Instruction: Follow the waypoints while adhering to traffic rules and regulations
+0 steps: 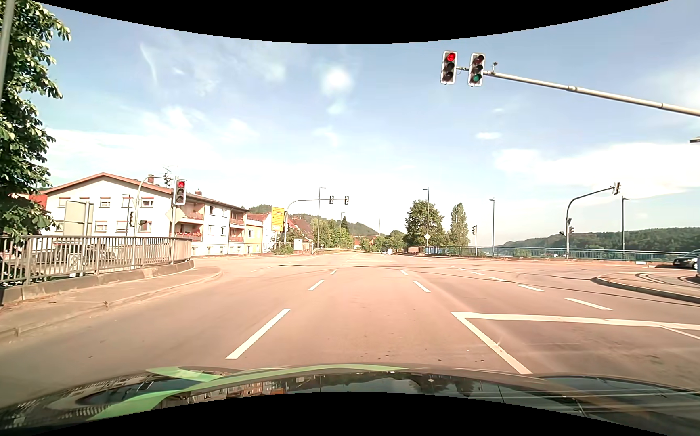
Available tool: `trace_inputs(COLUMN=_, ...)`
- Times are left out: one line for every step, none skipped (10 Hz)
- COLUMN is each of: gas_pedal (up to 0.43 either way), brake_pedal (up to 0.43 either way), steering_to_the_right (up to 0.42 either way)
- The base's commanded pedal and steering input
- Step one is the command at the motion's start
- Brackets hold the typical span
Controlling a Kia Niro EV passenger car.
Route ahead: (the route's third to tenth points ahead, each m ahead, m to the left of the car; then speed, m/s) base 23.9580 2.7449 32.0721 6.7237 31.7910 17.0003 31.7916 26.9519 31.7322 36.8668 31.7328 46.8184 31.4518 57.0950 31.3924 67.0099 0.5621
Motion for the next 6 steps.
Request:
trace_inputs(gas_pedal=0.0, brake_pedal=0.128, steering_to_the_right=-0.008)
trace_inputs(gas_pedal=0.0, brake_pedal=0.128, steering_to_the_right=-0.007)
trace_inputs(gas_pedal=0.0, brake_pedal=0.128, steering_to_the_right=-0.007)
trace_inputs(gas_pedal=0.0, brake_pedal=0.128, steering_to_the_right=-0.007)
trace_inputs(gas_pedal=0.0, brake_pedal=0.128, steering_to_the_right=-0.008)
trace_inputs(gas_pedal=0.0, brake_pedal=0.128, steering_to_the_right=-0.008)
